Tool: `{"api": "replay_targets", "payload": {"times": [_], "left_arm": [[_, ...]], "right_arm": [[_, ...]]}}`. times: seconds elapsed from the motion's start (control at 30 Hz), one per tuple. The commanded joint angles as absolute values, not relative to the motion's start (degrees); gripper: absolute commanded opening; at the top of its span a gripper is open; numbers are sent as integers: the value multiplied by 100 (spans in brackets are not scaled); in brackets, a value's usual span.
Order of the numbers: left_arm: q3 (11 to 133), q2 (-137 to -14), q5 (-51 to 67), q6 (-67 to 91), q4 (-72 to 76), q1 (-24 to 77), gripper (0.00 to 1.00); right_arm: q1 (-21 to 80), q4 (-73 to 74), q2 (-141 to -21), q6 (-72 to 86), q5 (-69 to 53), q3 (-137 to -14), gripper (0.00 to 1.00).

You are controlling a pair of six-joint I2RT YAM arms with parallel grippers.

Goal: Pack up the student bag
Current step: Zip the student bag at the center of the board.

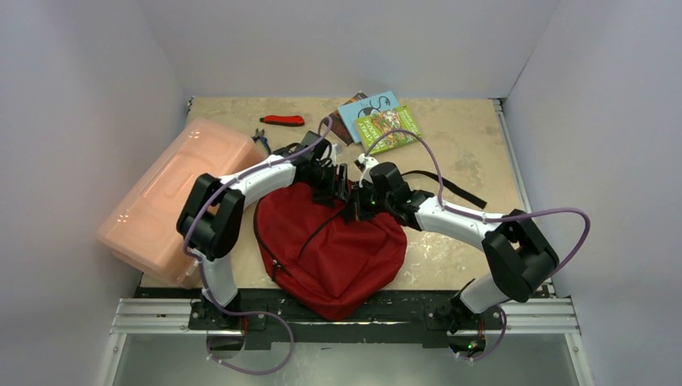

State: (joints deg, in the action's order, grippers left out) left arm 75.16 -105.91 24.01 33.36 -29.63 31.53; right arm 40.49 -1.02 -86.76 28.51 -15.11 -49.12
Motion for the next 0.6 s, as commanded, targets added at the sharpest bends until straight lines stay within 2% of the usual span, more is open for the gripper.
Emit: {"api": "replay_targets", "payload": {"times": [0.0,0.13,0.17,0.27,0.3,0.57], "left_arm": [[7676,-10710,3095,3226,-2803,3145,58],[7594,-10834,3369,3221,-2586,3146,50],[7598,-10855,3416,3205,-2533,3144,43],[7659,-10895,3351,3208,-2473,3133,6],[7668,-10879,3269,3207,-2437,3136,1],[7516,-10477,2251,3496,-1877,3135,0]], "right_arm": [[4075,-387,-8499,2885,-1680,-4846,0],[4075,-353,-8560,2861,-1678,-4903,0],[4074,-347,-8560,2846,-1679,-4917,0],[4099,-181,-8538,2722,-1594,-5002,0],[4128,-74,-8508,2659,-1520,-5063,0],[4937,824,-8262,2102,-831,-5580,0]]}}
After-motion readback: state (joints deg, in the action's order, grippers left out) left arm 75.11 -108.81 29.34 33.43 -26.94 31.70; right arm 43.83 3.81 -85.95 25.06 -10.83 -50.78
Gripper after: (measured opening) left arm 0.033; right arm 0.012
